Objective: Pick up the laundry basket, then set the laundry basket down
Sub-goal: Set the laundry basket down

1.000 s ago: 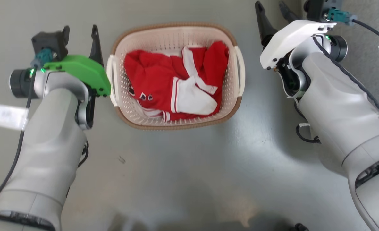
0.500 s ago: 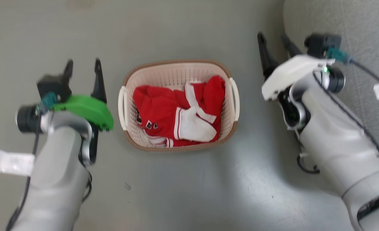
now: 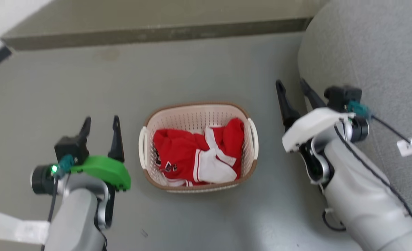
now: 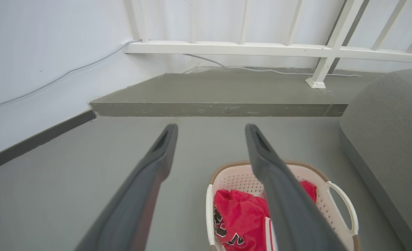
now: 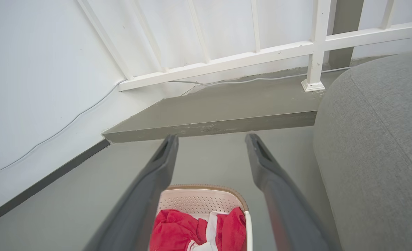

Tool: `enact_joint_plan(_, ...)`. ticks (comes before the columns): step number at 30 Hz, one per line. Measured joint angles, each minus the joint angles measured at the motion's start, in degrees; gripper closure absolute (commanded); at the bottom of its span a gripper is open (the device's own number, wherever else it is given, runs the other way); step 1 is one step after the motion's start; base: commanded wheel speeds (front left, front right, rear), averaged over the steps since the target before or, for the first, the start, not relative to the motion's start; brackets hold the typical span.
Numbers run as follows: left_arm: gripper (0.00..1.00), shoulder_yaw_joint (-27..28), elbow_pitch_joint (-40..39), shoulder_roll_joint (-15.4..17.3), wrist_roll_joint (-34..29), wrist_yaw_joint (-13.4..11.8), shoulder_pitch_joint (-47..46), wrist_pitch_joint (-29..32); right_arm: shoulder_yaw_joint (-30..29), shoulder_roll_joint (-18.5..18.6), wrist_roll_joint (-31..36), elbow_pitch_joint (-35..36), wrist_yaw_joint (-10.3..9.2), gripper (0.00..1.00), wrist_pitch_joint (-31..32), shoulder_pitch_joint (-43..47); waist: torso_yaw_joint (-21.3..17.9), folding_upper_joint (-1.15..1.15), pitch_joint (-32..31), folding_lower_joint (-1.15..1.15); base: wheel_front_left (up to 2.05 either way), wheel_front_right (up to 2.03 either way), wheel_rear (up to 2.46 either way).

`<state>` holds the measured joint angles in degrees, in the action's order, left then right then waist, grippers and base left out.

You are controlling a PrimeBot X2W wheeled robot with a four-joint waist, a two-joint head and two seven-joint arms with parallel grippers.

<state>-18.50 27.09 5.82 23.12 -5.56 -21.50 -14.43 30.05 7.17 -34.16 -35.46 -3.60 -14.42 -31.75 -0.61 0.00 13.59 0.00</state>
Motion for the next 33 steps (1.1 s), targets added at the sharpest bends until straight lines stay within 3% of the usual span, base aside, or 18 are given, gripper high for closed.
enact_joint_plan(11, 0.0, 2.6, -4.0, -0.5, -1.2, -0.1, 11.5, 0.0, -2.8, -1.0, 2.7, 5.4, -0.14, 0.0, 0.0, 13.3, 0.4, 0.0, -8.1, 0.0, 0.0, 0.0, 0.0)
enact_joint_plan(33, 0.0, 5.1, -12.7, -0.9, -4.1, -0.6, 24.3, 0.0, -5.6, -1.7, 7.6, 15.5, -1.14, 0.0, 0.0, 27.1, 0.8, 0.0, -17.5, 0.0, 0.0, 0.0, 0.0)
